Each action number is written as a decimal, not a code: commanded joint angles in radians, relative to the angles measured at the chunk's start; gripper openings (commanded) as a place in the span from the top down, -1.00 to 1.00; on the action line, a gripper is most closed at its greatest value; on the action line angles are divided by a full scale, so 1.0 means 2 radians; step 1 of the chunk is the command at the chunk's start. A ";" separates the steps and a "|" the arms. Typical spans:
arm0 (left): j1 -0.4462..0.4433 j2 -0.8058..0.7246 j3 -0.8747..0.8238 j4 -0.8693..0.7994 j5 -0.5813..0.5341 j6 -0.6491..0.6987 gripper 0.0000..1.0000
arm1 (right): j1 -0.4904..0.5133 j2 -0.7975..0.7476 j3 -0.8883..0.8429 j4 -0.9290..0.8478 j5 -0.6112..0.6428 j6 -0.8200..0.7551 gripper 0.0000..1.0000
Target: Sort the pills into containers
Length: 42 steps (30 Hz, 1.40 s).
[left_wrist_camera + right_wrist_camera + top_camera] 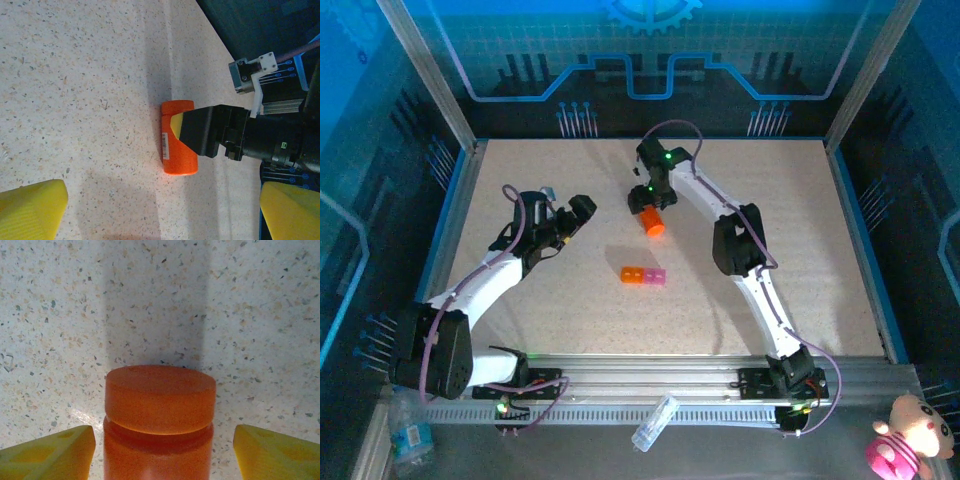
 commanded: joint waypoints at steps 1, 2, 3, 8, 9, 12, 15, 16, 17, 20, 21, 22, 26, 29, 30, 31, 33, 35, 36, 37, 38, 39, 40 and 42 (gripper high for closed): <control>0.001 0.007 -0.003 0.010 0.003 -0.003 -0.98 | 0.005 0.015 0.019 -0.017 -0.001 -0.008 -0.48; 0.001 0.007 -0.003 0.009 0.003 -0.002 -0.98 | 0.006 0.019 0.022 -0.019 0.000 -0.010 -0.47; 0.001 0.008 -0.003 0.010 0.003 -0.004 -0.98 | 0.007 0.024 0.025 -0.023 0.001 -0.012 -0.47; 0.001 0.008 -0.004 0.012 0.004 -0.007 -0.98 | 0.012 0.039 0.033 -0.029 0.011 -0.023 -0.41; 0.001 0.009 -0.004 0.012 0.004 -0.006 -0.98 | 0.014 0.040 0.033 -0.030 0.014 -0.025 -0.37; 0.001 0.009 -0.003 0.012 0.004 -0.006 -0.98 | 0.019 0.041 0.033 -0.030 0.024 -0.030 -0.17; 0.001 0.010 -0.002 0.012 0.004 -0.006 -0.98 | 0.022 0.041 0.032 -0.030 0.031 -0.034 0.11; 0.001 0.011 -0.001 0.012 0.004 -0.006 -0.98 | 0.022 0.039 0.031 -0.029 0.032 -0.033 0.19; 0.001 0.011 -0.002 0.012 0.004 -0.006 -0.98 | 0.022 0.035 0.029 -0.027 0.033 -0.032 0.31; 0.000 0.012 0.000 0.010 0.006 -0.004 -0.98 | 0.021 -0.002 -0.018 0.009 0.038 -0.021 0.49; 0.001 0.011 0.002 0.010 0.007 -0.003 -0.98 | 0.020 -0.025 -0.048 0.036 0.038 -0.015 0.53; 0.000 0.011 0.002 0.009 0.008 -0.003 -0.98 | 0.020 -0.048 -0.080 0.064 0.037 -0.009 0.54; 0.000 0.014 0.008 0.010 0.017 -0.001 -0.98 | 0.018 -0.174 -0.247 0.221 0.047 0.014 0.57; -0.001 0.018 0.013 0.014 0.023 -0.002 -0.98 | 0.017 -0.262 -0.379 0.350 0.076 0.029 0.56; -0.002 0.020 0.014 0.017 0.025 -0.003 -0.98 | 0.017 -0.288 -0.422 0.397 0.086 0.035 0.55; -0.003 0.023 0.016 0.018 0.028 -0.004 -0.98 | 0.017 -0.309 -0.460 0.436 0.092 0.039 0.54; -0.006 0.030 0.019 0.025 0.036 -0.012 -0.98 | 0.020 -0.349 -0.536 0.522 0.111 0.049 0.54; -0.008 0.035 0.021 0.037 0.045 -0.024 -0.98 | 0.027 -0.387 -0.613 0.620 0.141 0.051 0.54; -0.010 0.038 0.021 0.042 0.048 -0.026 -0.98 | 0.032 -0.402 -0.649 0.674 0.158 0.052 0.55; -0.012 0.040 0.023 0.044 0.049 -0.028 -0.98 | 0.038 -0.413 -0.675 0.710 0.177 0.052 0.57; -0.014 0.042 0.026 0.045 0.049 -0.030 -0.98 | 0.049 -0.426 -0.705 0.755 0.217 0.051 0.57; -0.016 0.045 0.027 0.048 0.052 -0.035 -0.98 | 0.062 -0.438 -0.733 0.801 0.256 0.046 0.57; -0.017 0.048 0.029 0.054 0.057 -0.041 -0.98 | 0.071 -0.444 -0.749 0.830 0.280 0.041 0.55; -0.022 0.058 0.031 0.074 0.070 -0.063 -0.98 | 0.093 -0.450 -0.761 0.859 0.329 0.027 0.55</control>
